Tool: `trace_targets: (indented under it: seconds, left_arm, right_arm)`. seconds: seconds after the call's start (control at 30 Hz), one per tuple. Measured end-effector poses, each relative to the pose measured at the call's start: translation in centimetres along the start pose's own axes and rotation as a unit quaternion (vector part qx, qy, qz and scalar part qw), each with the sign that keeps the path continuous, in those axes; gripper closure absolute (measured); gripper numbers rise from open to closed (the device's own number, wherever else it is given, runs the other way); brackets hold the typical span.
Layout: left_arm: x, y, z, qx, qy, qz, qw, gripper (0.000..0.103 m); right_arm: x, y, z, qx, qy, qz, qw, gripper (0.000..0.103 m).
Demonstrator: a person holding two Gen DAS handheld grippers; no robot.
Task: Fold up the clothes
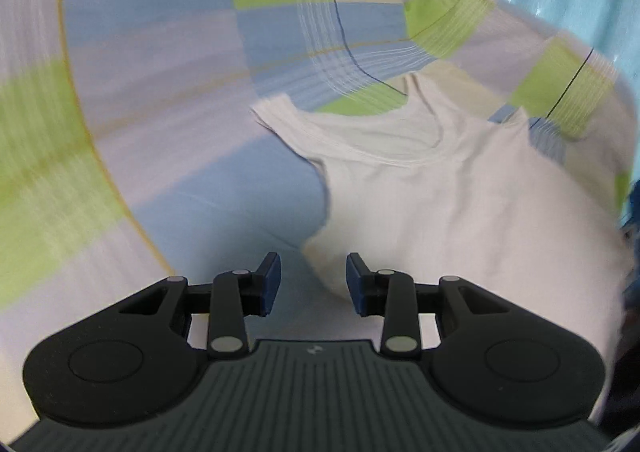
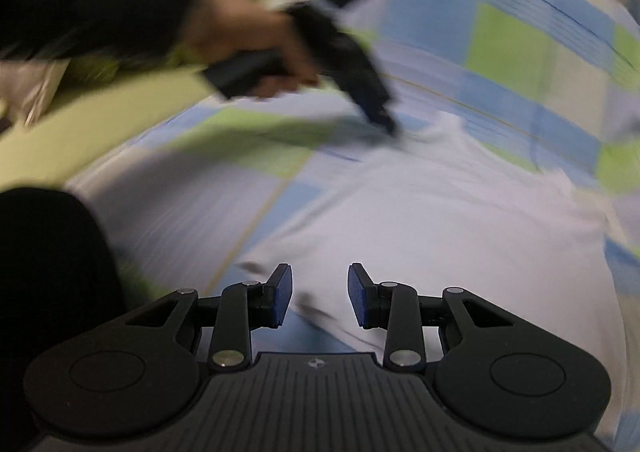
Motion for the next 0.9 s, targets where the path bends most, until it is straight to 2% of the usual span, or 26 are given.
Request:
trace_targets:
  seconds: [0.07, 0.1, 0.13, 0.27, 0.4, 0.43, 0.47, 0.5, 0.6, 0.7, 0.83, 0.9]
  left_arm:
    - [0.2, -0.7, -0.1, 0.009, -0.001, 0.002, 1.0000, 0.077]
    - [0.2, -0.9, 0.0, 0.010, -0.003, -0.002, 0.9999, 0.088]
    - [0.2, -0.9, 0.1, 0.008, -0.001, -0.008, 0.9999, 0.094]
    - [-0.2, -0.5, 1.1, -0.007, 0.002, -0.032, 0.9995, 0.096]
    - [0.0, -0.6, 1.1, -0.016, -0.012, -0.028, 0.9994, 0.096]
    - [0.1, -0.7, 1.0, -0.016, -0.012, -0.025, 0.9995, 0.096]
    - [0.2, -0.5, 1.0, -0.015, -0.008, -0.024, 0.9996, 0.095]
    - [0.3, -0.3, 1.1, -0.015, -0.004, -0.024, 0.9996, 0.091]
    - [0.7, 1.4, 1.3, -0.018, -0.006, -0.030, 0.9994, 0.091]
    - [1.9, 4.3, 1.8, -0.025, -0.027, -0.040, 0.9985, 0.089]
    - [4.4, 7.7, 1.1, -0.039, -0.081, -0.037, 0.9952, 0.083]
    - [6.4, 9.1, -0.7, -0.049, -0.133, -0.033, 0.9893, 0.080]
  right_arm:
    - [-0.6, -1.2, 1.5, -0.003, 0.036, 0.011, 0.999, 0.068]
    - [-0.8, -1.7, 2.0, -0.005, 0.050, 0.016, 0.999, 0.068]
    - [-1.0, -2.3, 2.5, -0.007, 0.065, 0.022, 0.998, 0.068]
    - [-1.3, -3.9, 4.4, 0.013, 0.145, 0.033, 0.989, 0.068]
    - [-1.2, -4.1, 5.3, 0.030, 0.194, 0.037, 0.980, 0.073]
    - [-1.2, -4.2, 5.1, 0.031, 0.193, 0.038, 0.980, 0.081]
    - [-1.3, -4.5, 4.7, 0.031, 0.185, 0.041, 0.981, 0.098]
    - [-1.4, -4.7, 4.4, 0.037, 0.177, 0.046, 0.982, 0.099]
    - [-1.8, -4.5, 3.7, 0.025, 0.148, 0.036, 0.988, 0.099]
    - [-2.6, -3.9, 4.3, -0.006, 0.120, 0.023, 0.992, 0.098]
    - [-2.9, -4.0, 4.0, -0.020, 0.079, 0.030, 0.996, 0.097]
    - [-2.7, -3.6, 3.4, -0.029, 0.065, 0.036, 0.997, 0.088]
Point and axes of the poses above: each gripper's, at about its wrist camera, not at the fingertips, and y roughly against the way its jaws point, z to its left, x to its underside, the point moved 1 cm from there along -y, roughly the way its jaws point, and after that the axes turned 2 degrees about -x, right-handed, at the moved point
